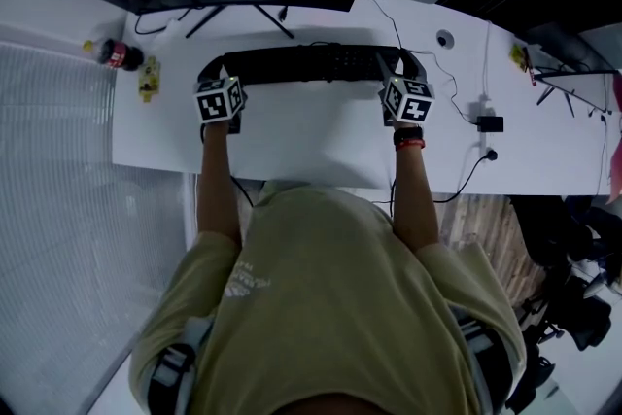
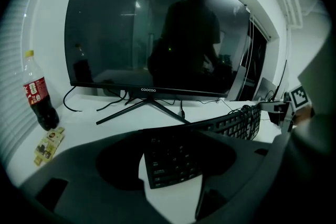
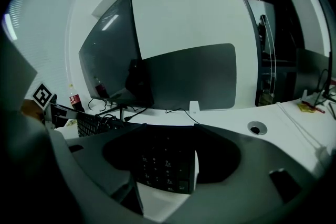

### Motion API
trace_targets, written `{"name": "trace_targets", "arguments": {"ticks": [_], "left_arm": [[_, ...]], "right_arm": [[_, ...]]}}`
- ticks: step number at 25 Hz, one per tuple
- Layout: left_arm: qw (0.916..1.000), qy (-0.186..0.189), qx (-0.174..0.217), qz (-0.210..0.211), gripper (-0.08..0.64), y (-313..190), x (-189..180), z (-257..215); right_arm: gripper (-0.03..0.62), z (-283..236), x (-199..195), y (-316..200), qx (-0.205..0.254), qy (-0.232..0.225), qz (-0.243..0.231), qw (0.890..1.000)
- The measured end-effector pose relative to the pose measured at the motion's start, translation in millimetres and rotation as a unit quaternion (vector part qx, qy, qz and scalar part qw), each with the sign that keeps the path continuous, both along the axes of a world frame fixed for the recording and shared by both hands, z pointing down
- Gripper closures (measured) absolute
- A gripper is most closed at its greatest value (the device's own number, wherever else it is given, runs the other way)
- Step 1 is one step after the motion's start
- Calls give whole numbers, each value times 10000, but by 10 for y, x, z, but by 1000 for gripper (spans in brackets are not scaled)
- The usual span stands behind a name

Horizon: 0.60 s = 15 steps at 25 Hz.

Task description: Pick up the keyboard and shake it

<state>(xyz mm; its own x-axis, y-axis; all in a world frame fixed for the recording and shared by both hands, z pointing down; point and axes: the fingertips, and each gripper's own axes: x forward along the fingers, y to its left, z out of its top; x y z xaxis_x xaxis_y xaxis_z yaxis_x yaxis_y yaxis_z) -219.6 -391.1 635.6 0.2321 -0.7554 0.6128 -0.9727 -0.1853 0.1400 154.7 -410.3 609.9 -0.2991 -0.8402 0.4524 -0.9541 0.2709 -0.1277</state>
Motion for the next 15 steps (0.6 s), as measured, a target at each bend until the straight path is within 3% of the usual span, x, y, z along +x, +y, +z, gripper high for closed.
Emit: {"name": "trace_targets", "arguments": {"ticks": [5,15], "left_arm": [[9997,-28,237,-4,282,134,18,-2],[9992,-103,388,-65,282,336,19,-38]], "right_arm": [[311,-8,14,124,256,25,-28,9997],[311,-53,25,312,271,8,-83,9996]]}}
